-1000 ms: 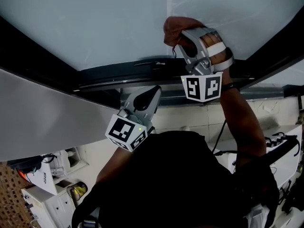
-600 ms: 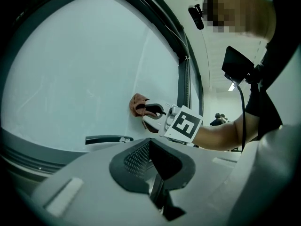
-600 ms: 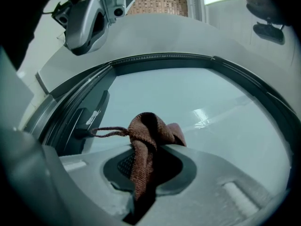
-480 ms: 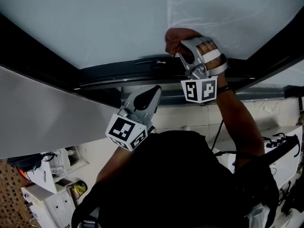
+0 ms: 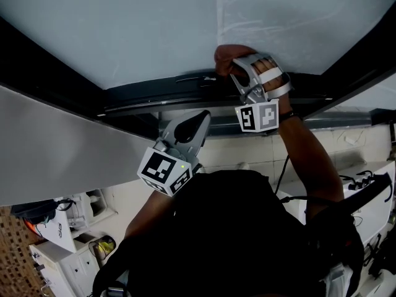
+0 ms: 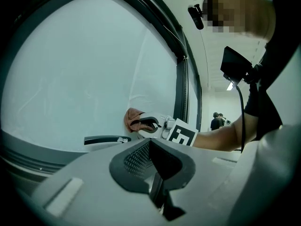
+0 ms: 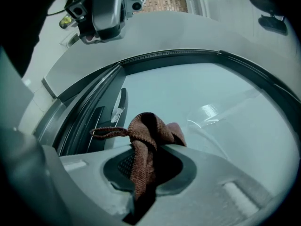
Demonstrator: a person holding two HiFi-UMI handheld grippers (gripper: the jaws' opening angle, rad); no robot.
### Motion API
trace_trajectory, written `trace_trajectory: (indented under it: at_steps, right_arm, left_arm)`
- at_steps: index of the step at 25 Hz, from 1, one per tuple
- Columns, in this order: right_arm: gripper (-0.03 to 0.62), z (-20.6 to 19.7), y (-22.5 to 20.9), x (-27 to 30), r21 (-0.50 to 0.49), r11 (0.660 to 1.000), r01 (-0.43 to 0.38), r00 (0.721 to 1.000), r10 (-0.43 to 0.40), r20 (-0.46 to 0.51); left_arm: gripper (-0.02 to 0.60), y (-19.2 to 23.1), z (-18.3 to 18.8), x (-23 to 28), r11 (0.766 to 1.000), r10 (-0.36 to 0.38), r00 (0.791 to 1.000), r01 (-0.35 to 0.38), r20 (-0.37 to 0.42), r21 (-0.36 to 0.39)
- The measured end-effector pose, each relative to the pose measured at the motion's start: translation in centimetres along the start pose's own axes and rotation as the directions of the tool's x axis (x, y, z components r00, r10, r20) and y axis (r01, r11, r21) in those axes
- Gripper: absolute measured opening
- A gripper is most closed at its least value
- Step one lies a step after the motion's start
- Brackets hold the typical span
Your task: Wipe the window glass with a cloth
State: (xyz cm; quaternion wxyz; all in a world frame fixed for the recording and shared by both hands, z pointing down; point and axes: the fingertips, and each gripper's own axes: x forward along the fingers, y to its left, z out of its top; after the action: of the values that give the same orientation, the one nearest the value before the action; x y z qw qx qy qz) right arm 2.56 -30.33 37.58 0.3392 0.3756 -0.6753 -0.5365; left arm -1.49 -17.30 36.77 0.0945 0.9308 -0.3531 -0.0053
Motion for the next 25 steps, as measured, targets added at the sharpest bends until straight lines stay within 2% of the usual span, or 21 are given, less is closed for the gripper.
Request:
trace_trajectory:
  at_steps: [13, 25]
  right_arm:
    - [0.031, 0.1, 1.6, 0.1, 0.005, 0.998, -0.063, 0.998, 0.063, -0.032]
    - [0.031, -0.1, 2.6, 0.3, 0.011, 0.996, -0.084, 0.995, 0.085, -0.061]
  left_arm:
    - [0.017, 0.6, 0.1, -1.2, 1.000, -0.024, 1.000, 0.024, 0.009, -0.007]
    - [0.017, 1.8, 0.2, -2.5, 0.998, -0.058, 0.998, 0.058, 0.001, 0.000]
